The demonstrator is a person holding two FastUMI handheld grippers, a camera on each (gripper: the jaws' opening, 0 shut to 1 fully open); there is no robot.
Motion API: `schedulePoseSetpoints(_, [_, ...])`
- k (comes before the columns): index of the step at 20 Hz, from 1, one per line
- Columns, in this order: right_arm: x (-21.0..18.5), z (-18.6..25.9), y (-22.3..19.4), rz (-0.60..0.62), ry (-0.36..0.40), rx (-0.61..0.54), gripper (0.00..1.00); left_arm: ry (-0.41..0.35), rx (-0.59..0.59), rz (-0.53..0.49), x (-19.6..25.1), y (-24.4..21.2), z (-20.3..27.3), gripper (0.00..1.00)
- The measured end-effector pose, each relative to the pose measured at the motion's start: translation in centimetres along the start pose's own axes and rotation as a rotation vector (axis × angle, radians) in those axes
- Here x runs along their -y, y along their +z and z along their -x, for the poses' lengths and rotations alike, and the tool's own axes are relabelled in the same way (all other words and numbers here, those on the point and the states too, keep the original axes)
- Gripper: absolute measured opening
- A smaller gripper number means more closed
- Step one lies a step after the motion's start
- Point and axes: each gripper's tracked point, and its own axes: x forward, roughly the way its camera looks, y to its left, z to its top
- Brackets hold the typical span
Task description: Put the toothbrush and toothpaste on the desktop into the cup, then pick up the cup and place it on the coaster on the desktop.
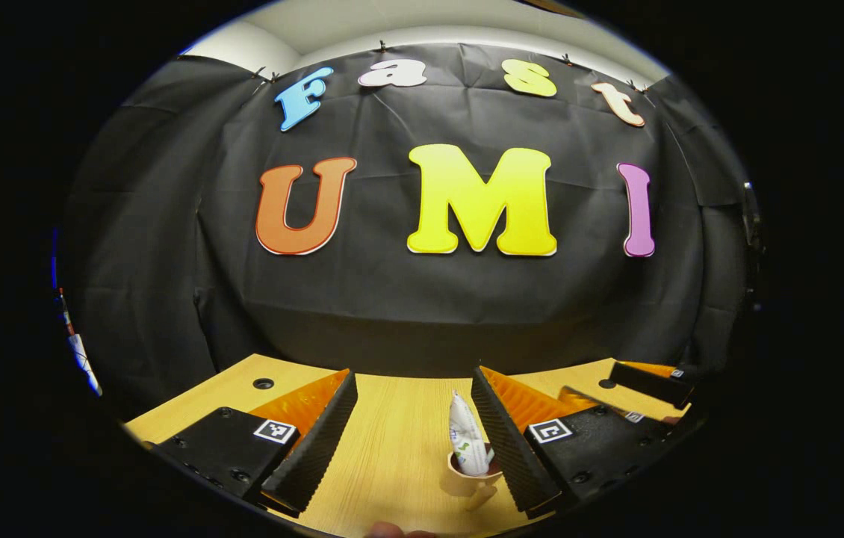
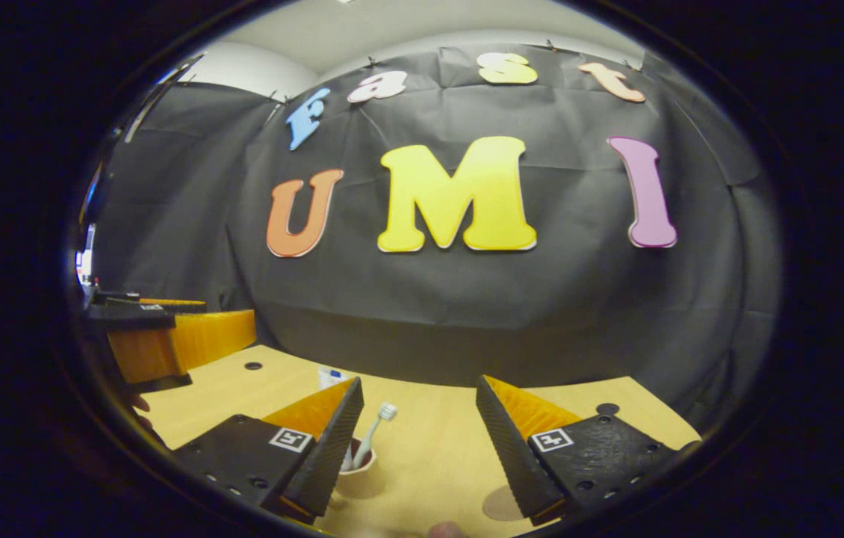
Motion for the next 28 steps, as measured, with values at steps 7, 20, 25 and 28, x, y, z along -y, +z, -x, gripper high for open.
schedulePoseSetpoints(7, [8.4,7.3,1.2,0.048,-0.123,-0.133,0.92,-0.048,-0.233,0.026,3.7,-3.8,0.1,0.96])
schedulePoseSetpoints(20, [12.9,12.0,5.5,0.053,-0.181,-0.153,0.92,-0.185,-0.965,-0.032,6.5,-13.5,3.6,1.00])
schedulePoseSetpoints(25, [12.9,12.3,5.1,0.048,-0.168,-0.178,0.93,-0.206,-1.166,-0.021,6.6,-17.0,3.8,0.98])
schedulePoseSetpoints(28, [13.3,12.5,4.5,0.044,-0.170,-0.204,0.93,-0.214,-1.251,-0.040,6.5,-18.3,3.4,0.98])
